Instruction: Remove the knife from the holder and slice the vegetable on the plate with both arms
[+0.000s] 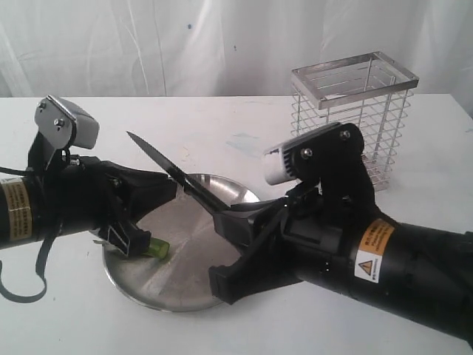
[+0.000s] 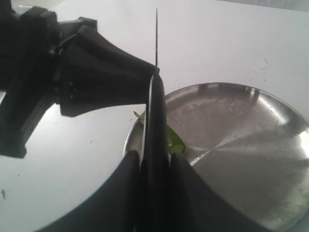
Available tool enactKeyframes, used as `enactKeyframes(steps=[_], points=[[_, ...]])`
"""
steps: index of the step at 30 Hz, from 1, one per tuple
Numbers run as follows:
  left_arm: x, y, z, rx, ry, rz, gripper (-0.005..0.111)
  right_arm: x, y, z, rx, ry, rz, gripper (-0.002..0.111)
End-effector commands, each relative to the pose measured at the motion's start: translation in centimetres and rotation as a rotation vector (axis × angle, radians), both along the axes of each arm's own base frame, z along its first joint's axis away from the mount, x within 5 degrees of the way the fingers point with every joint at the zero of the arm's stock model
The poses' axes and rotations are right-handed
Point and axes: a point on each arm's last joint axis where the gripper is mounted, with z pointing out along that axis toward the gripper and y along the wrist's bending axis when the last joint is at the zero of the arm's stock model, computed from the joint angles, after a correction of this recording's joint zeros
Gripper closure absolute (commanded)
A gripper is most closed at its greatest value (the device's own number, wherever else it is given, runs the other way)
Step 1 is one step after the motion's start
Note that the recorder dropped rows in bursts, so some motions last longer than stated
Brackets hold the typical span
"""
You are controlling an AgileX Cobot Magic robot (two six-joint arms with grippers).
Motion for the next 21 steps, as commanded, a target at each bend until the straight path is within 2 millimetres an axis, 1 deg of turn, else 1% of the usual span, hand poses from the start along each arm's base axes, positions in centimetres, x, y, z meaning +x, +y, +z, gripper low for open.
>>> enactKeyframes(steps=[1, 3, 5, 8, 13, 17, 19, 21], points=[[-0.1, 0.0, -0.2, 0.081, -0.009, -0.021, 0.069, 0.2, 0.0, 0.4, 0.059, 0.016, -0.037, 0.108], [0.0, 0.3, -0.6, 0.131, -0.002, -0.012, 0.063, 0.2, 0.0, 0.4, 0.069, 0.017, -0.043, 0.108], [0.0, 0.5, -0.9, 0.167, 0.009, 0.007, 0.061, 0.2, 0.0, 0.5, 0.074, 0.021, -0.049, 0.108], [0.1, 0.9, -1.3, 0.235, 0.015, 0.026, 0.06, 0.3, -0.1, 0.5, 0.071, 0.015, -0.055, 0.108], [0.4, 1.9, -2.0, 0.46, -0.011, 0.026, 0.058, 0.7, -0.5, 0.4, 0.044, -0.036, -0.1, 0.108], [0.9, 2.3, -1.8, 0.549, -0.041, 0.039, 0.051, 0.9, -0.7, 0.4, 0.03, -0.041, -0.121, 0.108], [1.3, 2.6, -1.6, 0.62, -0.073, 0.041, 0.051, 0.8, -0.7, 0.3, 0.023, -0.031, -0.116, 0.108], [1.6, 2.8, -1.4, 0.622, -0.056, 0.082, 0.051, 0.7, -0.6, 0.2, 0.025, -0.012, -0.116, 0.108]])
